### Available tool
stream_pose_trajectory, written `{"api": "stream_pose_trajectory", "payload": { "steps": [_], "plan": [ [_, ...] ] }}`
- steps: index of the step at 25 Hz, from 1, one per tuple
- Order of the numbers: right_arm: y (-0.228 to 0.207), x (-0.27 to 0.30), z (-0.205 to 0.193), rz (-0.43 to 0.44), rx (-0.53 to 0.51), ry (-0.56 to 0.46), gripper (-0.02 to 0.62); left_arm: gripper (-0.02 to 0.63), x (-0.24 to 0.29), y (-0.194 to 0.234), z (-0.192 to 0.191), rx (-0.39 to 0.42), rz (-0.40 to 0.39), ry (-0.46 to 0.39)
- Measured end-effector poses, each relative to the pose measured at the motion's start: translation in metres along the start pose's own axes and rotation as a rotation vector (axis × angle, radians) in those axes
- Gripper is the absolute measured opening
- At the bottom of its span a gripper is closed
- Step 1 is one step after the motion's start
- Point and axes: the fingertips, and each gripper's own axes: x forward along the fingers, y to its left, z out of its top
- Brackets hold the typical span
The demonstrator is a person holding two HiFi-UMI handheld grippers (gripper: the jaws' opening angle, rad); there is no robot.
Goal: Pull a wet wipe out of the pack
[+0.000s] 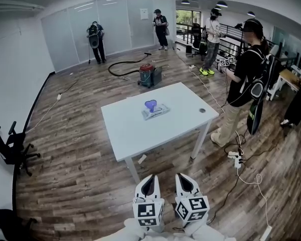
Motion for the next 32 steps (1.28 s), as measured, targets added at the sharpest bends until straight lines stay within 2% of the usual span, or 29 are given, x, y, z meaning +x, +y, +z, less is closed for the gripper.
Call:
{"api": "stream_pose_trajectory", "payload": {
  "steps": [20,32],
  "plan": [
    [-0.03,0.125,0.031,0.018,-0.058,0.027,0.009,0.0,0.114,0.055,0.017,-0.014,0.027,-0.018],
    [-0.04,0.184,0.03,0.008,-0.054,0.055,0.009,0.0,0.168,0.084,0.011,-0.024,0.018,0.003]
  ]
}}
